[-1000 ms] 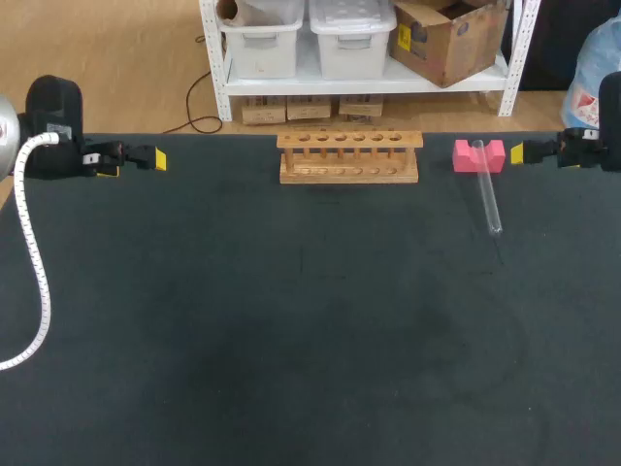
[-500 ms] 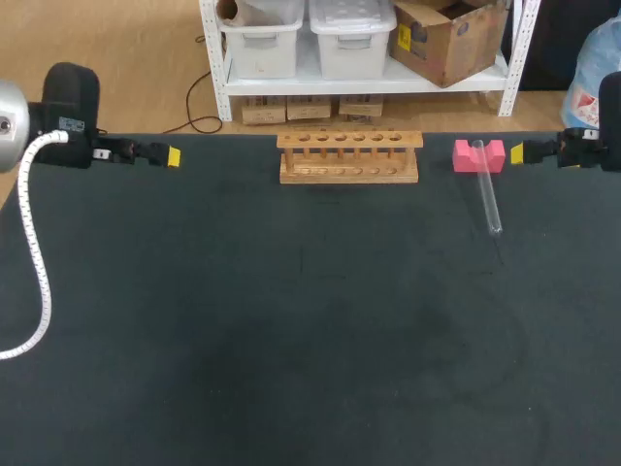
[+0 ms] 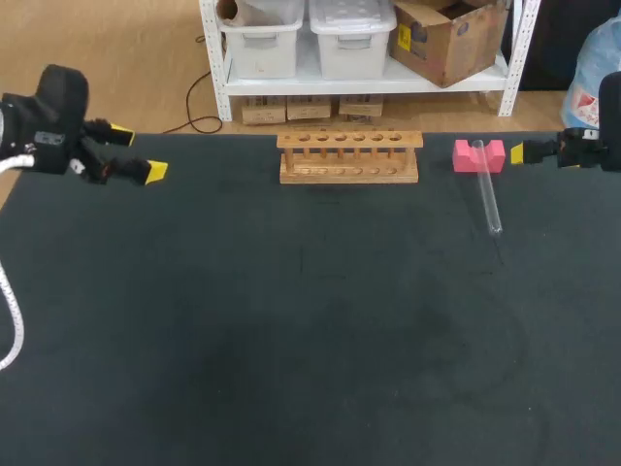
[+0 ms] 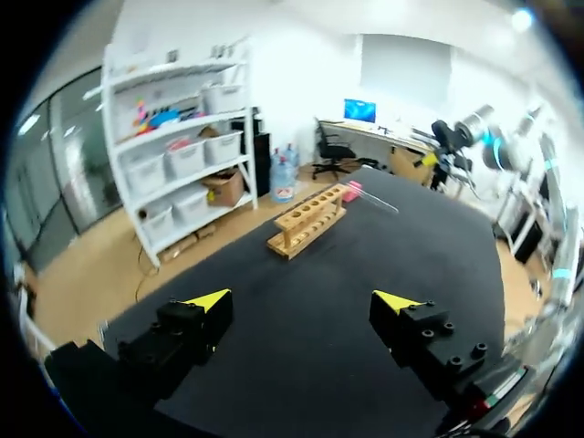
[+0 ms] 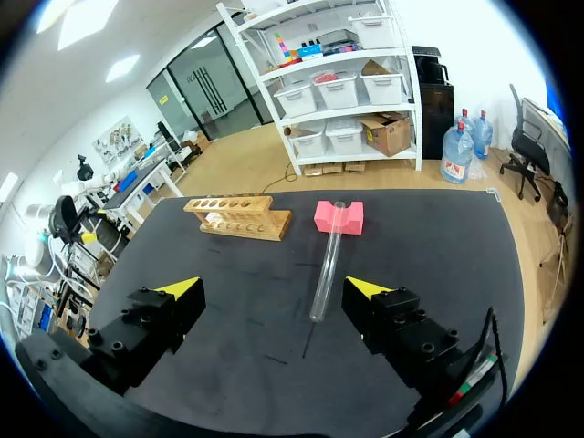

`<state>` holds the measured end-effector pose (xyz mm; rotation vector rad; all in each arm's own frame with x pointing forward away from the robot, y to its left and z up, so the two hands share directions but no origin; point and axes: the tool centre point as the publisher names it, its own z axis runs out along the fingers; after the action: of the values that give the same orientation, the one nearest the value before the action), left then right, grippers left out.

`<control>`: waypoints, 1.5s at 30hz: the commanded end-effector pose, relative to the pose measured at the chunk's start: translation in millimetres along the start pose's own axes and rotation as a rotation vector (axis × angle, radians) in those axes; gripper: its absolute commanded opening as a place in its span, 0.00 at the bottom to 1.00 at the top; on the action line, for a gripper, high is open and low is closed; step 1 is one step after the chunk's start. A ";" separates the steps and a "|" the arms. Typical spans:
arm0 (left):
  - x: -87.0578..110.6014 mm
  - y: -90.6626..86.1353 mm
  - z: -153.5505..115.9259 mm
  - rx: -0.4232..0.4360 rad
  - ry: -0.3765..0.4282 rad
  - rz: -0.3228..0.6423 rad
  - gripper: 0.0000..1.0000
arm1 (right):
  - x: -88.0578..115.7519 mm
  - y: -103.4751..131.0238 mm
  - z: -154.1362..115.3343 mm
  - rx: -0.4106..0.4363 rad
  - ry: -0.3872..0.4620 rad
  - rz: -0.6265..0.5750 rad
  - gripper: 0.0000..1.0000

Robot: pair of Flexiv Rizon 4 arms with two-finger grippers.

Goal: Grasp the test tube, adjust it, and insert it.

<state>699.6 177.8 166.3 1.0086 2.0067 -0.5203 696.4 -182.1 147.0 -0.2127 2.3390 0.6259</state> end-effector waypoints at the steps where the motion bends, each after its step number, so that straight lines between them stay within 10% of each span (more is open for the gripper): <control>1: 7.5 15.1 8.9 0.173 -0.210 0.139 1.00 | 0.5 0.4 -0.3 0.004 -0.001 -0.001 1.00; 17: -8.2 43.7 45.6 0.259 -0.304 0.179 1.00 | 0.5 0.4 -0.3 0.004 -0.001 -0.001 1.00; 45: -11.2 68.3 89.0 0.367 -0.207 0.184 1.00 | 0.5 0.4 -0.3 0.004 -0.001 -0.001 1.00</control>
<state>792.7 157.1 123.8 1.2514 1.6524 -0.8339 696.4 -182.1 147.0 -0.2127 2.3390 0.6259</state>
